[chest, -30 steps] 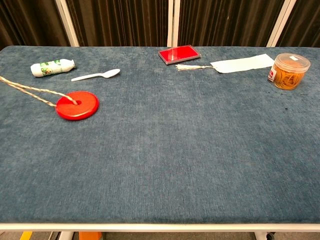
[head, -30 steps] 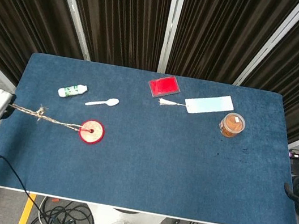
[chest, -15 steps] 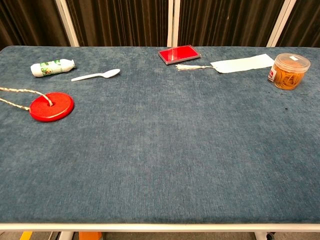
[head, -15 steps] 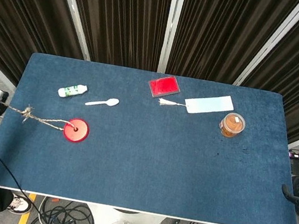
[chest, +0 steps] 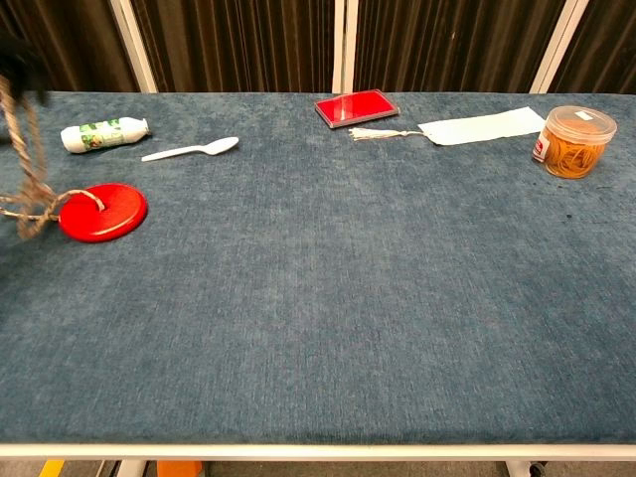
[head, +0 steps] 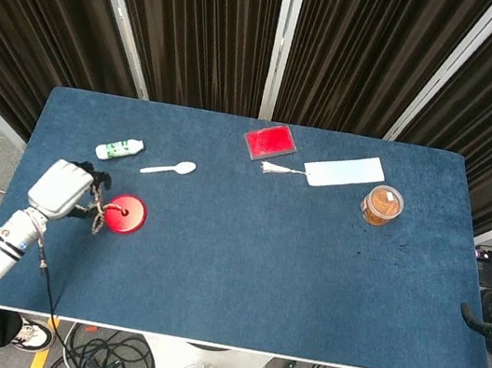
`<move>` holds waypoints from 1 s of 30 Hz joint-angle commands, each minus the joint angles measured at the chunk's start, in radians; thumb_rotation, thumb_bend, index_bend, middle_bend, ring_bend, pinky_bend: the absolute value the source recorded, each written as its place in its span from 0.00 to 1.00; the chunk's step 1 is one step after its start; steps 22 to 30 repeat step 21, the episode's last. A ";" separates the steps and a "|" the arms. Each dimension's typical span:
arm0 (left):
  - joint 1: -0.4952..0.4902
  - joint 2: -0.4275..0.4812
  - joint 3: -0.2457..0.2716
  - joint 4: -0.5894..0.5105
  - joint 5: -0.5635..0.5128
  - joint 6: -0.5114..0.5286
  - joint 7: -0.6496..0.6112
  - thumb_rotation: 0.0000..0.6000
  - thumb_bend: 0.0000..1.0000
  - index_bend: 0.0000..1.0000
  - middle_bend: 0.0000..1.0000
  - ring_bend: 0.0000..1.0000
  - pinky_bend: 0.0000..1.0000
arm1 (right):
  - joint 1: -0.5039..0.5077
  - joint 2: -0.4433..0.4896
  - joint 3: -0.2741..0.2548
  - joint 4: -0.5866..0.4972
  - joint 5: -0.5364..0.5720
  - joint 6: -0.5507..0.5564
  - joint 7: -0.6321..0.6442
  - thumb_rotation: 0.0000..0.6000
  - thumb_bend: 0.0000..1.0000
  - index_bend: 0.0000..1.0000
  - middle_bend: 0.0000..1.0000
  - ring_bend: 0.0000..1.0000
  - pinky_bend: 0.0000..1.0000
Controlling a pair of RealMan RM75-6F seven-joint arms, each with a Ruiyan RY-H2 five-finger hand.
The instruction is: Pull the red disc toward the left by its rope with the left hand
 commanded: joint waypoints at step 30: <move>0.290 0.058 0.098 -0.057 -0.018 0.344 0.113 1.00 0.07 0.06 0.05 0.00 0.11 | -0.034 -0.032 -0.040 0.025 -0.064 0.060 0.022 1.00 0.18 0.00 0.00 0.00 0.00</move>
